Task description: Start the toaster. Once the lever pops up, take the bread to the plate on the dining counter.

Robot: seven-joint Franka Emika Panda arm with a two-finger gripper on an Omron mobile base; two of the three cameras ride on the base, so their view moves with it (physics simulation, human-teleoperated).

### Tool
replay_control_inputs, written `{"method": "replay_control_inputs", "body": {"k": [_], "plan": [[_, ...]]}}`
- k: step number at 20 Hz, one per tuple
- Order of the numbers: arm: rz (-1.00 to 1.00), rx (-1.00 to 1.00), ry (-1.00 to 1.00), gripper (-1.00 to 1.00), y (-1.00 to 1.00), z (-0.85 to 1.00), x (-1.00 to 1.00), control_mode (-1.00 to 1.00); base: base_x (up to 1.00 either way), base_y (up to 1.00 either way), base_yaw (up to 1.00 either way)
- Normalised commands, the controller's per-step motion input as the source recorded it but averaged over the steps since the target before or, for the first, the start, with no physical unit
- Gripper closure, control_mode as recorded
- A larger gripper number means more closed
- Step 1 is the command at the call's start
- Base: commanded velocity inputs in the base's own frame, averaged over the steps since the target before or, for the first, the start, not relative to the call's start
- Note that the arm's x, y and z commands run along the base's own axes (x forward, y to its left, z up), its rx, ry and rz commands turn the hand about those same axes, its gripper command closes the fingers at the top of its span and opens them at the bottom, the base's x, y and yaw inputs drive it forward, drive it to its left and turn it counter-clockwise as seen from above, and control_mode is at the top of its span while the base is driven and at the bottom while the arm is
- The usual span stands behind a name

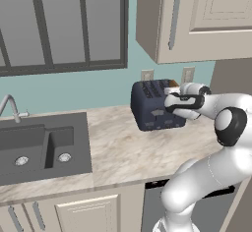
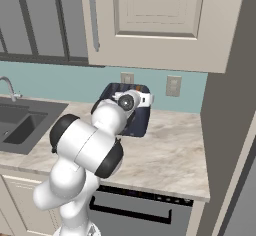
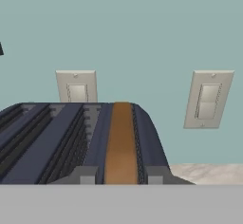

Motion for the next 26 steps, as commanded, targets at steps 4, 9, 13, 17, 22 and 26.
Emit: {"method": "replay_control_inputs", "body": {"k": [4,9,13,17,22,26], "plan": [[0.00,0.00,0.00,1.00,0.00,0.00,0.00,-1.00,0.00,0.00,0.00],[0.00,0.00,0.00,1.00,0.00,0.00,0.00,-1.00,0.00,0.00,0.00],[0.00,0.00,0.00,1.00,0.00,0.00,0.00,-1.00,0.00,0.00,0.00],[0.00,0.00,0.00,1.00,0.00,0.00,0.00,-1.00,0.00,0.00,0.00],[0.00,0.00,0.00,1.00,0.00,0.00,0.00,-1.00,0.00,0.00,0.00],[0.00,0.00,0.00,1.00,0.00,0.00,0.00,-1.00,0.00,0.00,0.00]]}}
